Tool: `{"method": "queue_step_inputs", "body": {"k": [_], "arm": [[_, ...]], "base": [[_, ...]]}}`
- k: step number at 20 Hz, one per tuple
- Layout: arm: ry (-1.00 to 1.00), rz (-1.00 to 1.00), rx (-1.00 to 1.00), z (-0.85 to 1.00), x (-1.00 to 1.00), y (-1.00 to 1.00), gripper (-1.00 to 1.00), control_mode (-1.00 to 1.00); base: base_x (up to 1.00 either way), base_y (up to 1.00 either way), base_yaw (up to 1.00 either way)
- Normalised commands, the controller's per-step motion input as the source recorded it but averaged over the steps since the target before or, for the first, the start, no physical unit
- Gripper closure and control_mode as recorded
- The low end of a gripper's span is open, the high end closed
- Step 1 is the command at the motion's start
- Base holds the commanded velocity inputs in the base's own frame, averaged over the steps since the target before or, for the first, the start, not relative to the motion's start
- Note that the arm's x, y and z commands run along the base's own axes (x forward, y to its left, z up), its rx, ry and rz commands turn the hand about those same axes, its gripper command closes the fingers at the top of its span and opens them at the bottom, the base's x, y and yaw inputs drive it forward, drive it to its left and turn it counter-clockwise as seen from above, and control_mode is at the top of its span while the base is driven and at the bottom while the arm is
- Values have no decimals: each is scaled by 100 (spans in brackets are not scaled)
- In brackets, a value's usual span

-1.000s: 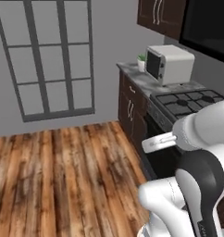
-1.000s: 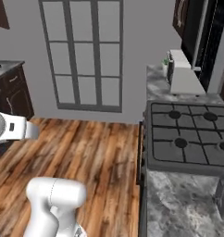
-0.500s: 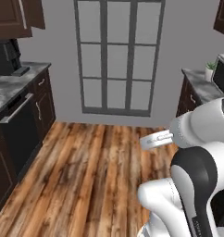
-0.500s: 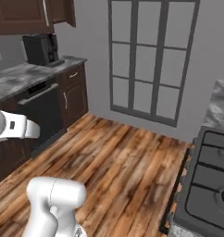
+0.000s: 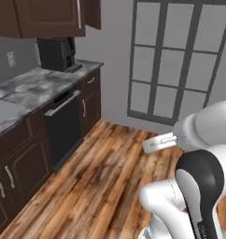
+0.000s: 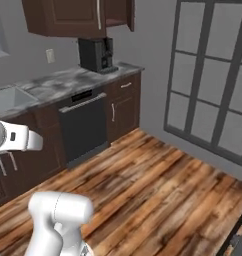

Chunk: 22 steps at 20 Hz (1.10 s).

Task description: Close all open cabinet doors.

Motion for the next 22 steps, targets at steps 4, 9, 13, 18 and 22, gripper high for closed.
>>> {"method": "queue_step_inputs", "body": {"k": [4,9,13,18,22], "arm": [[0,0,0,0,0,0,-100,100],[0,0,0,0,0,0,-100,100],[0,0,0,0,0,0,-100,100],[0,0,0,0,0,0,-100,100],[0,0,0,0,0,0,-100,100]], "base": [[81,-2,32],[85,-7,22],[86,-11,17],[86,-10,19],[85,-10,23]]}}
